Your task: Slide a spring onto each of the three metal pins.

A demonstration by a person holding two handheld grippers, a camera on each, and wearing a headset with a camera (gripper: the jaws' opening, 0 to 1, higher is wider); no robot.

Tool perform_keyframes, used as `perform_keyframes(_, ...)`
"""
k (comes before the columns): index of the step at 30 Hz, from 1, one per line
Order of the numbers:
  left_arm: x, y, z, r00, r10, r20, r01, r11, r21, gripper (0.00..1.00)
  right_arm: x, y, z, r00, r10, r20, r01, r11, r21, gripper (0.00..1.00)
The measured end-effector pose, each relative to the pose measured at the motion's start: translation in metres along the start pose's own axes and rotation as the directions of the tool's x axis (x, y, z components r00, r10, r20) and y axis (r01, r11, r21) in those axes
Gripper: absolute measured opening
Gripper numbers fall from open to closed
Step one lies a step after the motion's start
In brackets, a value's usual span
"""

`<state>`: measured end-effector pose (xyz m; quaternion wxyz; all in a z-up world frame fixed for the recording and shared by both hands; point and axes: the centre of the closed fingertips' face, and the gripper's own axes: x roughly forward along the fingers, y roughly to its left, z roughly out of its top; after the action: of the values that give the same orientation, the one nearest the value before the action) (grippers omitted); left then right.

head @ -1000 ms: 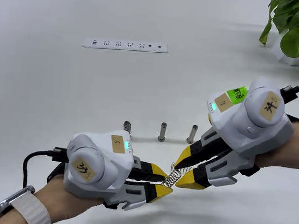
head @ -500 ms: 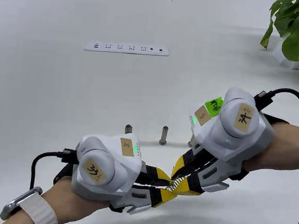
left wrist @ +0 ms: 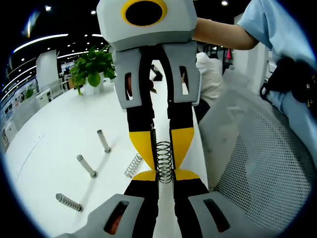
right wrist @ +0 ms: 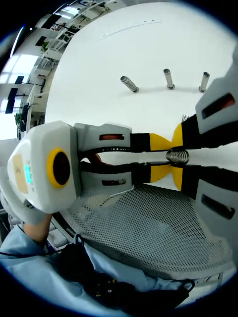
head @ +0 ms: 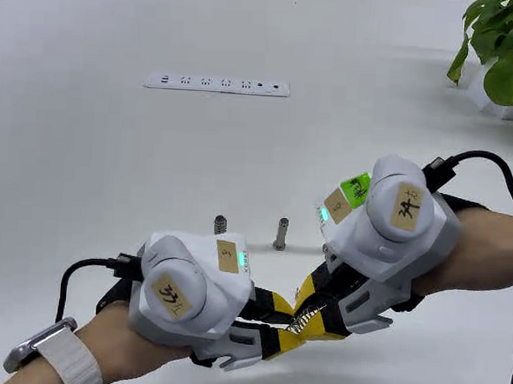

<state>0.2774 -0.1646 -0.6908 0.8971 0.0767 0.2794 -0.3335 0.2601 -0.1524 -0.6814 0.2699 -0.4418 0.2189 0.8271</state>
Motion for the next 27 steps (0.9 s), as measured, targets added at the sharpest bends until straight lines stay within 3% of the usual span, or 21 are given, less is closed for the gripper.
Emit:
perform_keyframes(8,0.0006,-0.0009,-0.0010,1.0000,0.000,0.002,0.000,1.000,-0.018,0.10,0.0009,0.0013,-0.0002,0.9999,0.005,-0.009,-0.005,1.000,-0.014,0.12)
perform_keyframes(24,-0.0061,0.0005,0.0015,0.9949,0.065,0.077,-0.053,0.987,-0.153,0.11,-0.0015,0.0004,0.0046,1.0000,0.004,-0.001,-0.004,1.000,-0.005,0.12)
perform_keyframes(27,-0.0078,0.0009,0.0014,0.9938,0.076,0.081,-0.062,0.984,-0.169,0.15,-0.0015,0.0007,0.0058,1.0000,0.005,-0.001,-0.005,1.000,-0.010,0.12)
